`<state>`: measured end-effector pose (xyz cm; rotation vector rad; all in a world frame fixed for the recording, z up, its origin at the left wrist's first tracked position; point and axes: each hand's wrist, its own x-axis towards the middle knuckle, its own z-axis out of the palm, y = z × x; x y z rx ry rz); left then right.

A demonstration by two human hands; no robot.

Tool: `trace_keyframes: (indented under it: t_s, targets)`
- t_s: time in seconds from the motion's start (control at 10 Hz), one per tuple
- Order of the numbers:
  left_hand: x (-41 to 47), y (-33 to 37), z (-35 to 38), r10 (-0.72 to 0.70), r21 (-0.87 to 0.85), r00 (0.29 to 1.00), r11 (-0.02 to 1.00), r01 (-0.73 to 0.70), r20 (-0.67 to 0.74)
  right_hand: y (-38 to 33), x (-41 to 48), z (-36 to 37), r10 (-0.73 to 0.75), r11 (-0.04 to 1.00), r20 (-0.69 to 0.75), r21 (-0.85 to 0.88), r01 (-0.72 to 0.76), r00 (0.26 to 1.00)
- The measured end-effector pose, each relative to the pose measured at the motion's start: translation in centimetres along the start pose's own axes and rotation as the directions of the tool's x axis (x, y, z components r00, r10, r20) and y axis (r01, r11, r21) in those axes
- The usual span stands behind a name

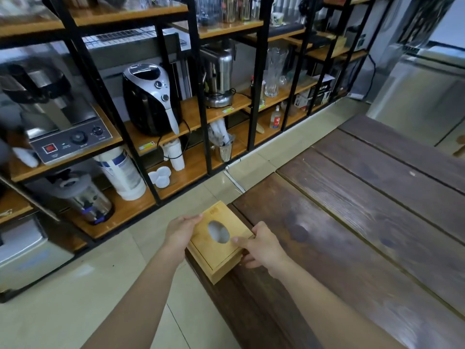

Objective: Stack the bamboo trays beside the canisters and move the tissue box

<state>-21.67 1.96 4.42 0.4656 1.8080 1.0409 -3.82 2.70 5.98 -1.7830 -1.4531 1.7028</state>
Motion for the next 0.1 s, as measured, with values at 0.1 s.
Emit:
trace_keyframes:
  t_s: [0.1]
  targets:
    - [-0.96,0.66,-0.03,0.099,0.158,0.989,0.984,-0.081,-0.106,-0.33,-0.74,-1.2,-0.098,0.955,-0.086,-0.29,0.069,0.992]
